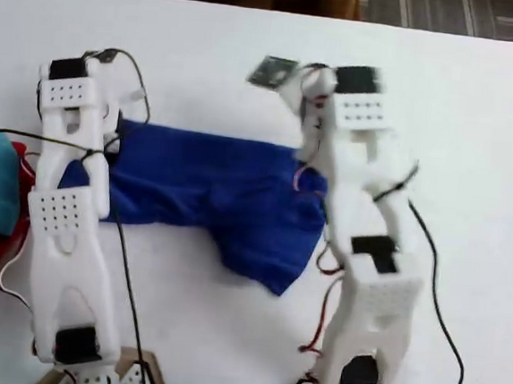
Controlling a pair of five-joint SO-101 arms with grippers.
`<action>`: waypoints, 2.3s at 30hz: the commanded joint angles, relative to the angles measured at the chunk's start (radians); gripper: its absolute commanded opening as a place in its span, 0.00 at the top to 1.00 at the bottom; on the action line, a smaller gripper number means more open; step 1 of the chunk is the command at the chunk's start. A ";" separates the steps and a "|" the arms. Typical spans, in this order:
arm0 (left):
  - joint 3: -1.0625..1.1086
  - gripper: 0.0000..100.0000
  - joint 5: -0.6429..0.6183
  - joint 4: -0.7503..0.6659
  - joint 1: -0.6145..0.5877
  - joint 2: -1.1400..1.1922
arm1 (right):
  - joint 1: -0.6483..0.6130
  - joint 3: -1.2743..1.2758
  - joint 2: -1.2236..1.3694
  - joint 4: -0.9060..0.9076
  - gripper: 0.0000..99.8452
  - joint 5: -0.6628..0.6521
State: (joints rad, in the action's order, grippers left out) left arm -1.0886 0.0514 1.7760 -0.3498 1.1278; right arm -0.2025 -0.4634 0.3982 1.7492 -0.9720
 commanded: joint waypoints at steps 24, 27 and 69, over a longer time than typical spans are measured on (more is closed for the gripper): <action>-0.024 0.98 0.005 0.011 -0.025 0.008 | -0.424 1.137 -0.515 -0.469 0.75 0.195; -0.024 0.98 0.005 0.011 -0.025 0.008 | -0.418 1.074 -0.406 -0.464 0.75 0.195; -0.024 0.98 0.005 0.011 -0.026 0.008 | -0.274 0.528 -0.236 -0.387 0.98 0.193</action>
State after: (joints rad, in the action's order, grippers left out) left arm -1.0886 0.0514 1.7760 -0.3498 1.1278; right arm -0.5079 0.1043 0.1680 1.4039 -0.7848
